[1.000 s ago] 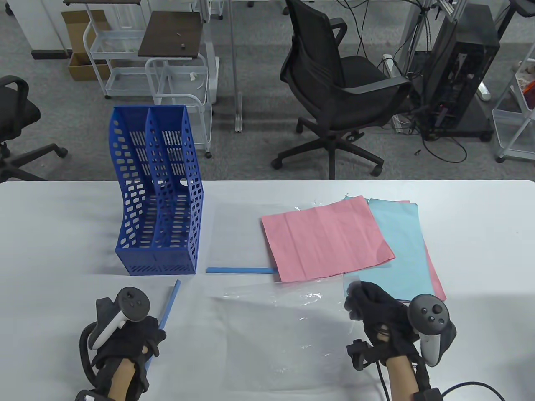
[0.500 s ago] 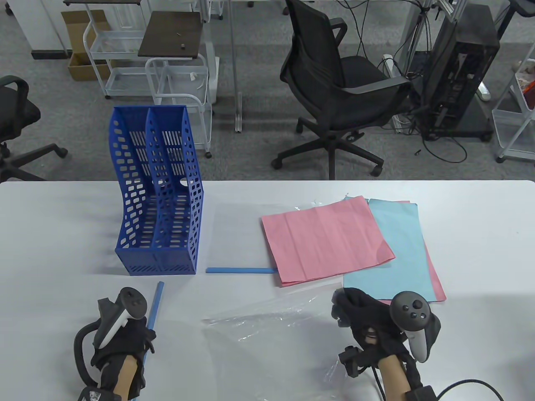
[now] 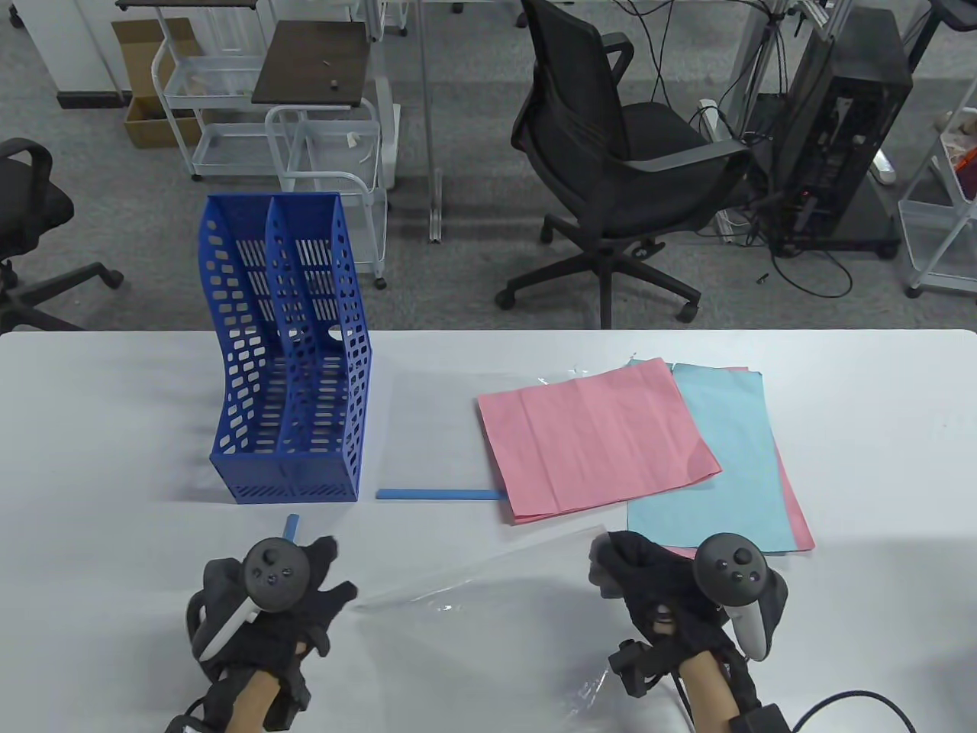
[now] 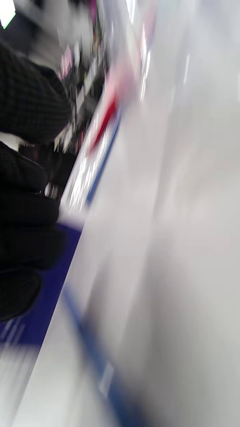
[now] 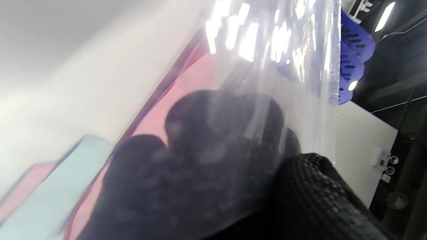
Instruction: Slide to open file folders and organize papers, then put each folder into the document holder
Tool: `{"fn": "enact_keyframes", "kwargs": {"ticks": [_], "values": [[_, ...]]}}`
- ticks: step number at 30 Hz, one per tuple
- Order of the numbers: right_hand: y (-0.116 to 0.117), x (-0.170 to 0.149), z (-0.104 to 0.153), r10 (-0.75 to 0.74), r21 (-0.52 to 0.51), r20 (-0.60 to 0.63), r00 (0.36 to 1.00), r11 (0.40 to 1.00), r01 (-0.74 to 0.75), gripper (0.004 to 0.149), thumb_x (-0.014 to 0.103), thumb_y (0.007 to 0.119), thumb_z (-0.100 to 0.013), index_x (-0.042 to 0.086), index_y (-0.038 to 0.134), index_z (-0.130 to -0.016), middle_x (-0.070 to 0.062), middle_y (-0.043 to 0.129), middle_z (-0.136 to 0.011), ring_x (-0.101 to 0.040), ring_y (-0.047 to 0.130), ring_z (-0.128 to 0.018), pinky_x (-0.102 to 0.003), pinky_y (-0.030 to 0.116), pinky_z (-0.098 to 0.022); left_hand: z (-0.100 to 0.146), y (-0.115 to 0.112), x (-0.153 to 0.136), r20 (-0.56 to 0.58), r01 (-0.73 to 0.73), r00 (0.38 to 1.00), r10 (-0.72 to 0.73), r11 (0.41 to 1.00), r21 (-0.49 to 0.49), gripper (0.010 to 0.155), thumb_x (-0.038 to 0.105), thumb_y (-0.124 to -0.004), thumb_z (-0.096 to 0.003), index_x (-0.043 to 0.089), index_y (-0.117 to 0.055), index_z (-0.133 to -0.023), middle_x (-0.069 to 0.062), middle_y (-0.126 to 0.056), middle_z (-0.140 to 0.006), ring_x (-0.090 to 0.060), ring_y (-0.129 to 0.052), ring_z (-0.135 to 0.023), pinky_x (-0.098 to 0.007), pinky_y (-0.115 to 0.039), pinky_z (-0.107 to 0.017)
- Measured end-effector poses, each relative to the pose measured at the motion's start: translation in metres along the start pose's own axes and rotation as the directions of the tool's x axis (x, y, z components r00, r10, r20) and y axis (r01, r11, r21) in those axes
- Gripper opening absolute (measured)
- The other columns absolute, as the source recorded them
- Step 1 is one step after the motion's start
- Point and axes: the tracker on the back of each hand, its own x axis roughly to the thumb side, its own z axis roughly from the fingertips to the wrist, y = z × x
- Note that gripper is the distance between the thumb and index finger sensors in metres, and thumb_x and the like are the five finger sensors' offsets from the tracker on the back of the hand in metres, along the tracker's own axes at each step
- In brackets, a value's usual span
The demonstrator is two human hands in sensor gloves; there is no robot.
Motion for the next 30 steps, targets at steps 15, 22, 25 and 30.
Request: {"fn": "enact_keyframes", "kwargs": {"ticks": [15, 22, 25, 30], "values": [[-0.034, 0.004, 0.009, -0.037, -0.172, 0.010, 0.999, 0.984, 0.038, 0.077, 0.059, 0.081, -0.034, 0.022, 0.061, -0.099, -0.005, 0.078, -0.099, -0.036, 0.090, -0.081, -0.057, 0.070, -0.065, -0.008, -0.011, 0.040, 0.161, -0.420, 0.891, 0.425, 0.905, -0.066, 0.043, 0.040, -0.080, -0.0454, 0.031, -0.092, -0.085, 0.000, -0.104, -0.064, -0.017, -0.108, -0.042, -0.042, -0.089, -0.046], [-0.006, -0.026, -0.002, -0.447, 0.220, -0.204, 0.871, 0.846, 0.486, 0.092, 0.064, 0.081, -0.036, 0.014, 0.045, -0.105, -0.017, 0.060, -0.109, -0.045, 0.077, -0.091, -0.061, 0.063, -0.068, 0.000, -0.013, 0.016, 0.142, -0.720, 0.690, 0.710, 0.693, 0.029, 0.043, 0.039, -0.080, -0.0463, 0.030, -0.090, -0.087, -0.001, -0.103, -0.065, -0.017, -0.108, -0.041, -0.042, -0.089, -0.045], [0.016, -0.016, -0.003, -0.464, 0.336, -0.190, 0.865, 0.797, 0.502, 0.071, 0.053, 0.082, -0.040, 0.018, 0.065, -0.099, -0.009, 0.081, -0.098, -0.034, 0.092, -0.081, -0.055, 0.073, -0.065, 0.000, -0.017, 0.014, 0.113, -0.731, 0.680, 0.724, 0.681, 0.035, 0.043, 0.039, -0.080, -0.0463, 0.029, -0.090, -0.086, -0.001, -0.103, -0.065, -0.018, -0.108, -0.042, -0.043, -0.089, -0.045], [0.016, -0.001, 0.002, -0.345, 0.189, -0.137, 0.929, 0.911, 0.366, 0.042, 0.041, 0.086, -0.038, 0.021, 0.091, -0.074, 0.001, 0.107, -0.061, -0.018, 0.109, -0.046, -0.043, 0.088, -0.050, -0.001, -0.025, 0.010, -0.012, -0.694, 0.720, 0.694, 0.720, 0.008, 0.046, 0.040, -0.079, -0.0472, 0.024, -0.086, -0.090, -0.003, -0.102, -0.072, -0.022, -0.109, -0.051, -0.046, -0.087, -0.051]]}}
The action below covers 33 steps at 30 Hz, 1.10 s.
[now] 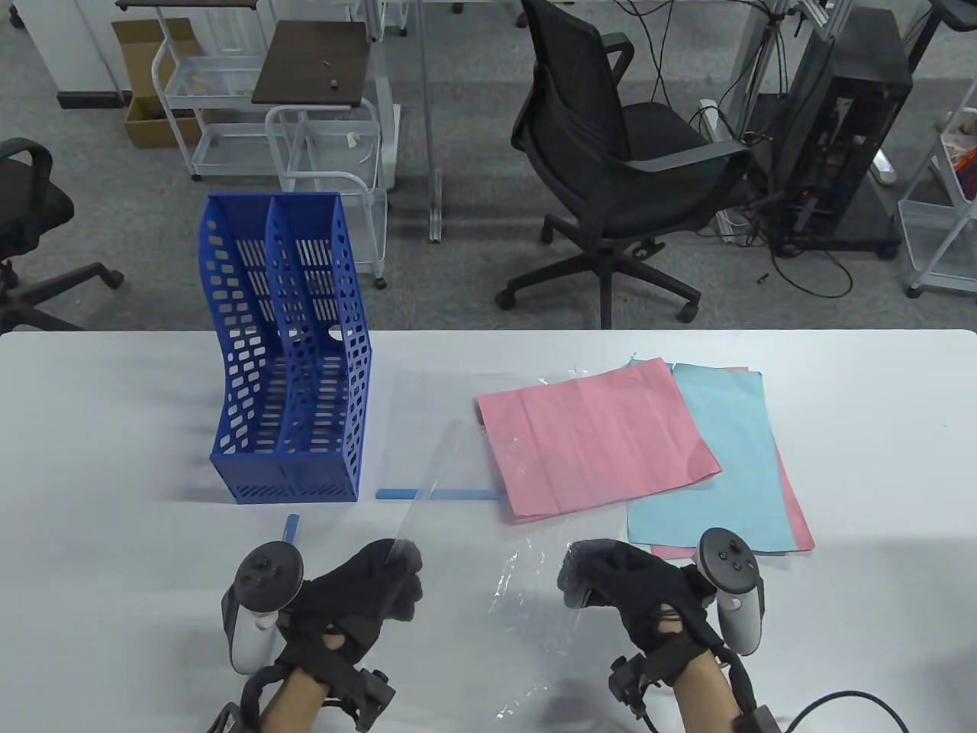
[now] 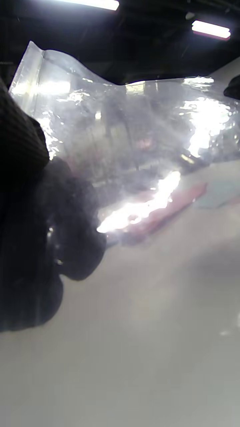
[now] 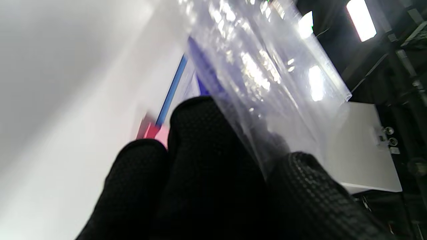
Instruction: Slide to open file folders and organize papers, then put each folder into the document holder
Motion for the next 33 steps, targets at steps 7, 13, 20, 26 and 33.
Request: {"fn": "enact_keyframes", "kwargs": {"ticks": [7, 13, 20, 26, 33], "values": [[0.006, 0.004, 0.002, 0.089, -0.052, -0.014, 0.996, 0.995, -0.089, 0.042, 0.046, 0.090, -0.033, 0.021, 0.094, -0.067, 0.003, 0.108, -0.050, -0.015, 0.108, -0.036, -0.040, 0.090, -0.045, 0.010, -0.001, 0.013, -0.037, 0.233, 0.972, -0.230, 0.961, 0.147, 0.067, 0.045, -0.084, -0.0446, 0.023, -0.066, -0.106, -0.006, -0.085, -0.097, -0.029, -0.098, -0.078, -0.051, -0.078, -0.064], [0.030, 0.012, 0.007, 0.255, -0.123, -0.009, 0.967, 0.959, -0.254, 0.043, 0.050, 0.090, -0.031, 0.024, 0.092, -0.065, 0.008, 0.106, -0.049, -0.012, 0.107, -0.036, -0.039, 0.090, -0.046, 0.008, -0.033, 0.025, 0.124, 0.176, 0.979, -0.161, 0.977, -0.120, 0.065, 0.046, -0.084, -0.0445, 0.023, -0.071, -0.104, -0.007, -0.090, -0.095, -0.029, -0.103, -0.072, -0.050, -0.082, -0.060], [0.070, 0.014, 0.005, 0.238, -0.078, 0.032, 0.971, 0.969, -0.235, 0.044, 0.053, 0.090, -0.029, 0.026, 0.092, -0.063, 0.010, 0.106, -0.047, -0.011, 0.106, -0.035, -0.039, 0.090, -0.047, 0.013, -0.078, 0.026, 0.140, 0.086, 0.989, -0.038, 0.930, -0.358, 0.081, 0.057, -0.081, -0.0440, 0.019, -0.054, -0.110, -0.013, -0.073, -0.107, -0.034, -0.098, -0.083, -0.053, -0.079, -0.064], [0.096, 0.011, 0.002, 0.226, -0.058, 0.034, 0.974, 0.973, -0.224, 0.045, 0.056, 0.089, -0.026, 0.027, 0.092, -0.061, 0.010, 0.105, -0.044, -0.011, 0.106, -0.033, -0.039, 0.090, -0.045, 0.017, -0.085, 0.022, 0.094, 0.095, 0.993, -0.072, 0.958, -0.272, 0.091, 0.060, -0.088, -0.0389, 0.012, -0.054, -0.108, -0.015, -0.078, -0.099, -0.028, -0.106, -0.071, -0.050, -0.086, -0.057], [0.105, 0.008, -0.002, 0.219, -0.025, 0.026, 0.975, 0.976, -0.218, 0.046, 0.057, 0.087, -0.027, 0.026, 0.091, -0.061, 0.010, 0.105, -0.045, -0.011, 0.106, -0.033, -0.039, 0.090, -0.045, 0.015, -0.082, 0.020, 0.051, 0.160, 0.987, -0.154, 0.979, -0.123, 0.073, 0.042, -0.092, -0.0402, 0.012, -0.066, -0.102, -0.010, -0.091, -0.084, -0.018, -0.112, -0.054, -0.044, -0.093, -0.049]]}}
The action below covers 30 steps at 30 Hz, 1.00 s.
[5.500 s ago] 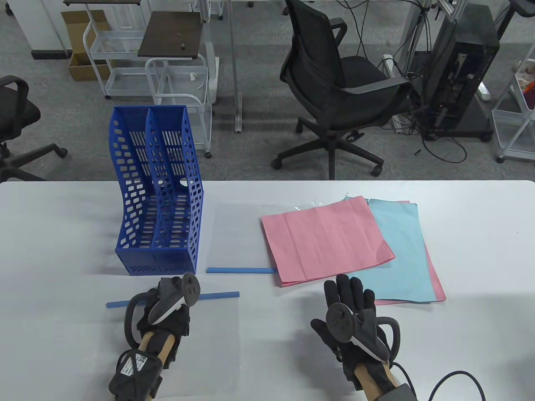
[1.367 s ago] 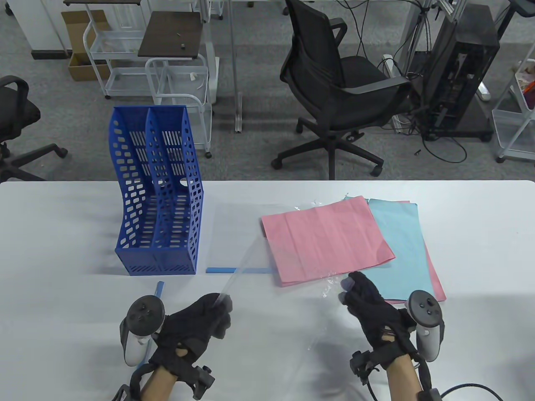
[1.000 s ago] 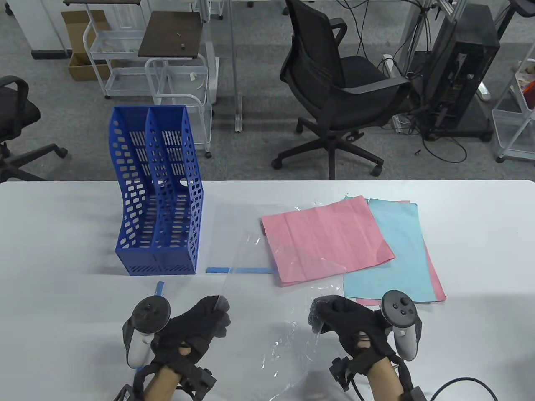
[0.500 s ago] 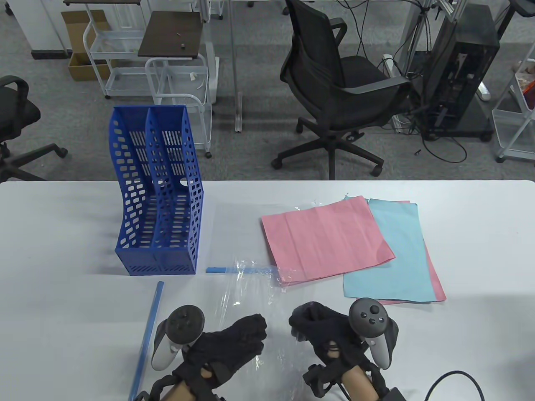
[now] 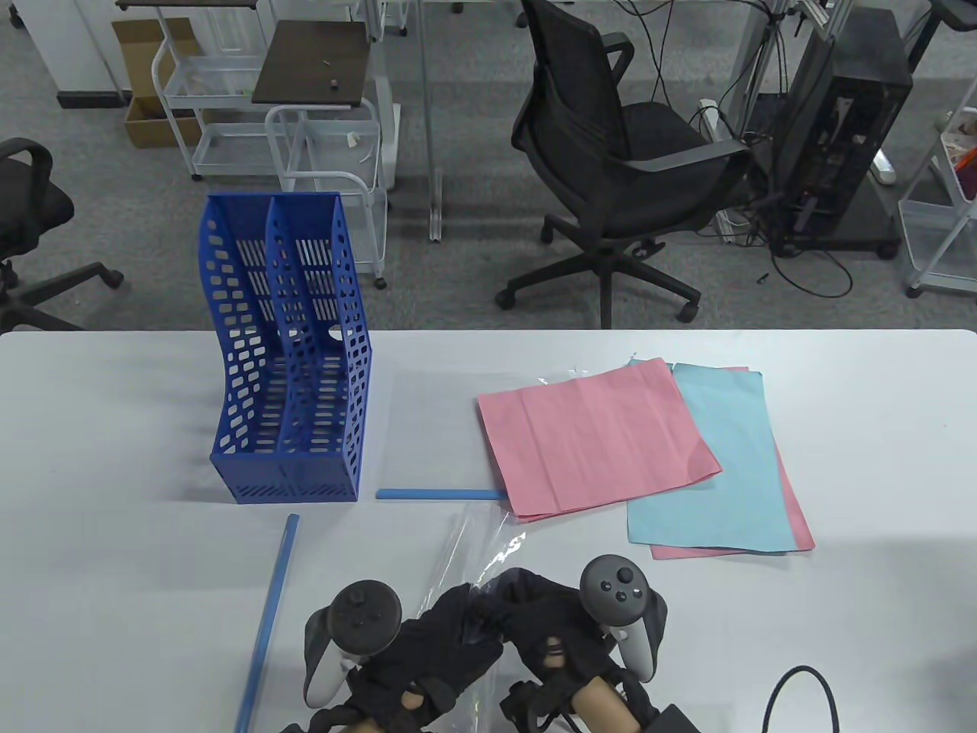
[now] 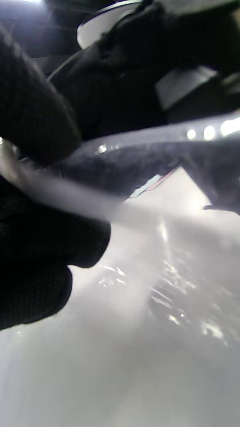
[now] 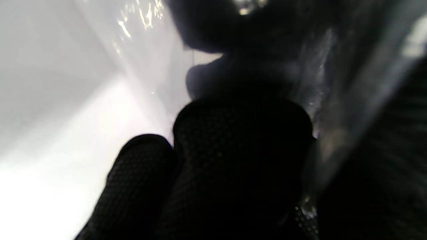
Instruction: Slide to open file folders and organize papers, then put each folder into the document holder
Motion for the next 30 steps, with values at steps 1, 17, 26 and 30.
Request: {"fn": "enact_keyframes", "kwargs": {"ticks": [1, 17, 26, 30], "values": [[-0.001, 0.000, -0.001, 0.009, 0.004, 0.003, 1.000, 1.000, -0.009, 0.046, 0.056, 0.087, -0.027, 0.026, 0.091, -0.061, 0.010, 0.105, -0.045, -0.012, 0.106, -0.034, -0.039, 0.090, -0.046, -0.001, 0.001, -0.003, -0.010, -0.032, 0.999, 0.032, 0.999, 0.006, 0.069, 0.040, -0.090, -0.0416, 0.012, -0.068, -0.101, -0.009, -0.093, -0.082, -0.017, -0.113, -0.051, -0.043, -0.093, -0.048], [-0.123, -0.022, -0.002, 0.412, -0.067, -0.250, 0.876, 0.895, -0.440, 0.041, 0.049, 0.086, -0.036, 0.021, 0.093, -0.064, 0.002, 0.105, -0.049, -0.021, 0.104, -0.038, -0.047, 0.084, -0.051, 0.022, 0.122, -0.035, -0.273, 0.103, 0.960, -0.054, 0.981, 0.167, 0.049, 0.049, -0.079, -0.0469, 0.013, -0.101, -0.071, -0.008, -0.111, -0.049, -0.019, -0.113, -0.019, -0.042, -0.094, -0.028], [-0.141, -0.053, -0.006, 0.585, 0.062, -0.438, 0.683, 0.777, -0.626, 0.041, 0.048, 0.086, -0.037, 0.021, 0.093, -0.066, 0.001, 0.105, -0.053, -0.022, 0.103, -0.042, -0.048, 0.082, -0.054, 0.012, 0.128, -0.056, -0.513, 0.392, 0.810, -0.283, 0.913, 0.115, 0.049, 0.049, -0.080, -0.0461, 0.012, -0.103, -0.069, -0.010, -0.111, -0.048, -0.021, -0.112, -0.018, -0.044, -0.093, -0.028], [-0.136, -0.054, -0.007, 0.631, 0.114, -0.449, 0.632, 0.742, -0.660, 0.041, 0.048, 0.087, -0.036, 0.021, 0.093, -0.066, 0.001, 0.105, -0.053, -0.022, 0.104, -0.042, -0.048, 0.082, -0.054, 0.007, 0.123, -0.060, -0.554, 0.443, 0.762, -0.334, 0.894, 0.070, 0.049, 0.049, -0.080, -0.0460, 0.012, -0.103, -0.070, -0.010, -0.111, -0.049, -0.021, -0.112, -0.019, -0.044, -0.093, -0.029]]}}
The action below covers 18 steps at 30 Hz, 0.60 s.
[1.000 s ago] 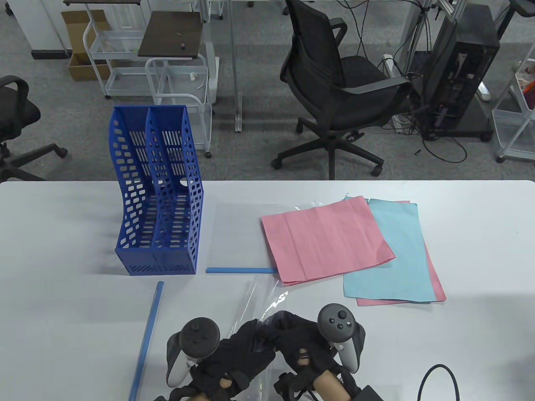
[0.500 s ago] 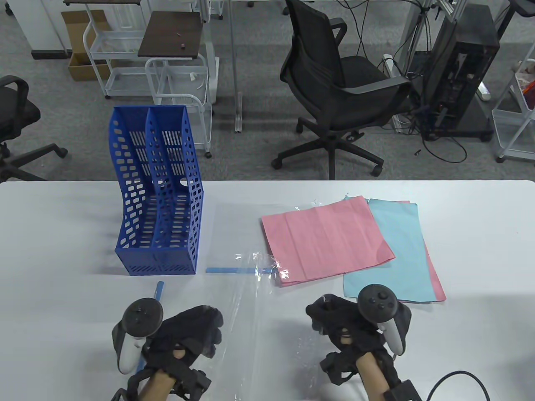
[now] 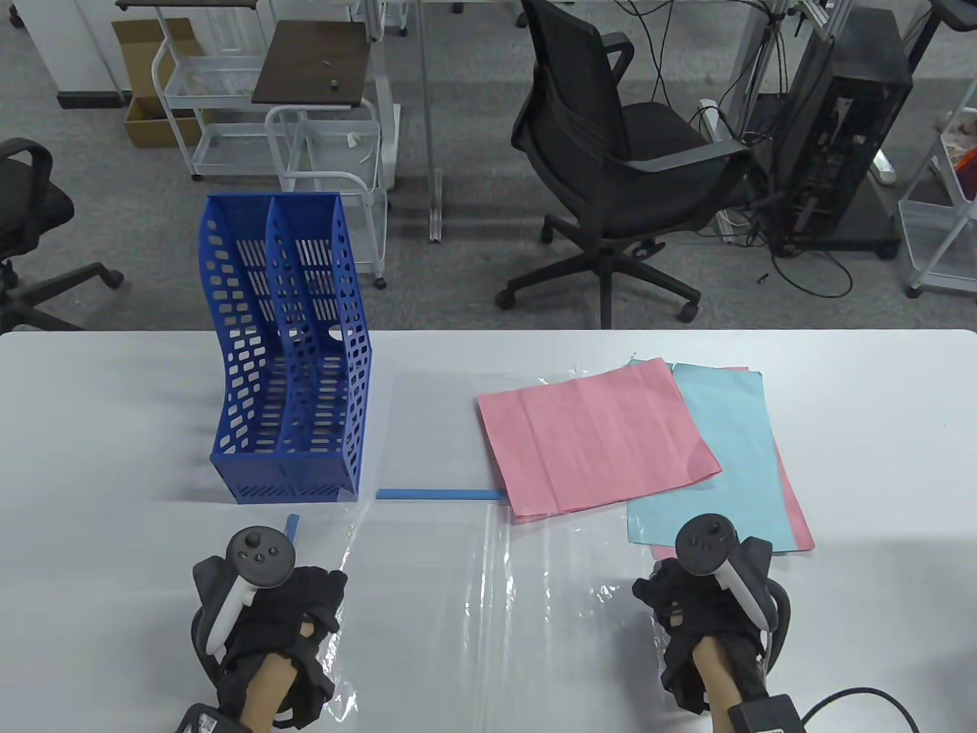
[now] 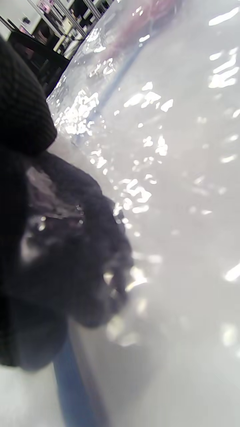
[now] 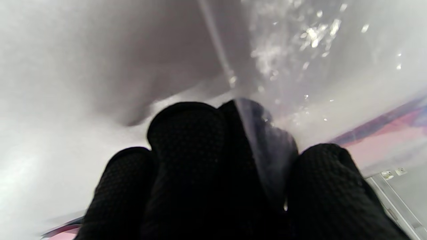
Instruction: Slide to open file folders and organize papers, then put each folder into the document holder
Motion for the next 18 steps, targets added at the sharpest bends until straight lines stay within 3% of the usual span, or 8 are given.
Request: {"fn": "enact_keyframes", "kwargs": {"ticks": [9, 18], "values": [[0.011, 0.013, 0.000, 0.126, 0.003, -0.012, 0.992, 0.992, -0.126, 0.041, 0.048, 0.087, -0.035, 0.021, 0.093, -0.066, 0.002, 0.105, -0.052, -0.021, 0.103, -0.041, -0.047, 0.082, -0.054, -0.002, -0.005, 0.005, -0.038, 0.102, 0.994, -0.103, 0.994, -0.034, 0.049, 0.049, -0.081, -0.0457, 0.012, -0.103, -0.070, -0.011, -0.111, -0.049, -0.022, -0.112, -0.019, -0.045, -0.093, -0.029], [0.015, 0.024, 0.002, 0.245, -0.094, -0.041, 0.969, 0.964, -0.248, 0.044, 0.052, 0.088, -0.034, 0.021, 0.093, -0.065, 0.002, 0.105, -0.051, -0.021, 0.104, -0.040, -0.047, 0.083, -0.053, -0.003, -0.013, 0.011, -0.059, 0.179, 0.982, -0.179, 0.984, -0.011, 0.050, 0.049, -0.082, -0.0452, 0.012, -0.101, -0.073, -0.010, -0.110, -0.051, -0.021, -0.113, -0.020, -0.044, -0.093, -0.029]]}}
